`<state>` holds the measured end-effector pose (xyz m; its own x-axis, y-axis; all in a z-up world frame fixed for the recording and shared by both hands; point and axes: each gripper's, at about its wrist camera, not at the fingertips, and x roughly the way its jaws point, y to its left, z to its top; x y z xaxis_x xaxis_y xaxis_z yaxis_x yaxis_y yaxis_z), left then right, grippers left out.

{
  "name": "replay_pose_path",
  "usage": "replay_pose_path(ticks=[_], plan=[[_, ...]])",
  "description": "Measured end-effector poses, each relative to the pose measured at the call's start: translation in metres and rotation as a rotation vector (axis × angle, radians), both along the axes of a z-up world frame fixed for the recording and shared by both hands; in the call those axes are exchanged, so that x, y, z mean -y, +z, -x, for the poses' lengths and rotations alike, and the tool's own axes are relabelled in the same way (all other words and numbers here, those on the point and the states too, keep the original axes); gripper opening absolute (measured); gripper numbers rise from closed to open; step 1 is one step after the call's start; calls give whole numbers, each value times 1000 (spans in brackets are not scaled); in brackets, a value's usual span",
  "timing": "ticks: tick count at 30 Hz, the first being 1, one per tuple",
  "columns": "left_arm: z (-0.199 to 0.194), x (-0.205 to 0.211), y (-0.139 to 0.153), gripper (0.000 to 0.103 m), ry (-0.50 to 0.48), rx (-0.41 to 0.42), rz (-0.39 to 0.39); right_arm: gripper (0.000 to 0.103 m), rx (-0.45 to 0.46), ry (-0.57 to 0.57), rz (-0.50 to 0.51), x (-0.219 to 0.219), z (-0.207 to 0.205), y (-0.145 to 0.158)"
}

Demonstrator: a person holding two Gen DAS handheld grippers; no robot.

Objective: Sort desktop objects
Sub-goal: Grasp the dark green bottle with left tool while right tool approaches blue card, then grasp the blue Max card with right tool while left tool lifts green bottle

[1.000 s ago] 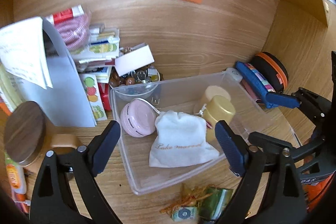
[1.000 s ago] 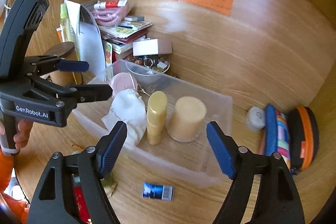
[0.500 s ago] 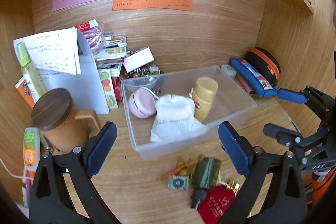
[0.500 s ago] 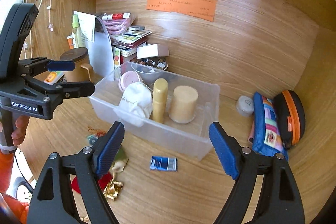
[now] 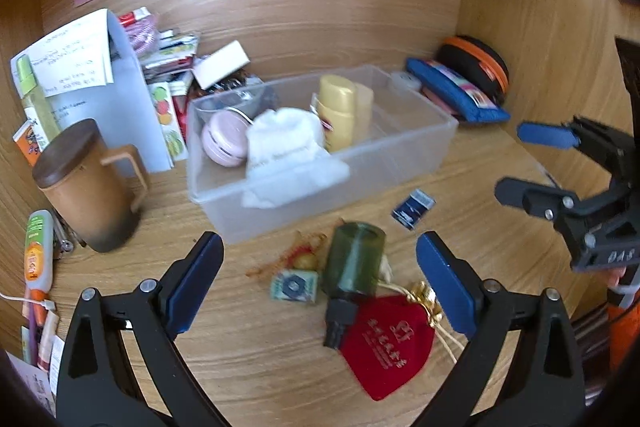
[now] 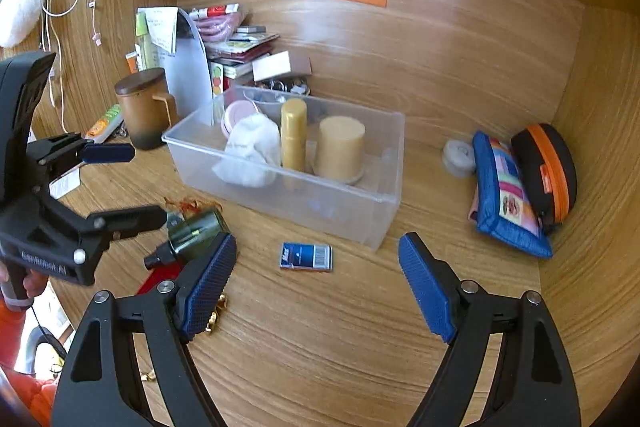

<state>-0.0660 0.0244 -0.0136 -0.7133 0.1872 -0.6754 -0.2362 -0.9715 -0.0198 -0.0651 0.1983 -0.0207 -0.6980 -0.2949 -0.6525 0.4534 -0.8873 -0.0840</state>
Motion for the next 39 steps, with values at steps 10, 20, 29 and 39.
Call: replay_pose_path(ticks=[10, 20, 29, 39], plan=[[5, -22, -28, 68, -62, 86, 10, 81, 65, 5, -34, -5, 9, -29], [28, -25, -44, 51, -82, 158, -12, 77, 145, 14, -57, 5, 32, -55], [45, -26, -50, 51, -73, 185, -29, 68, 209, 35, -92, 24, 57, -79], [45, -24, -49, 42, -75, 173, -38, 45, 205, 58, -97, 34, 64, -86]])
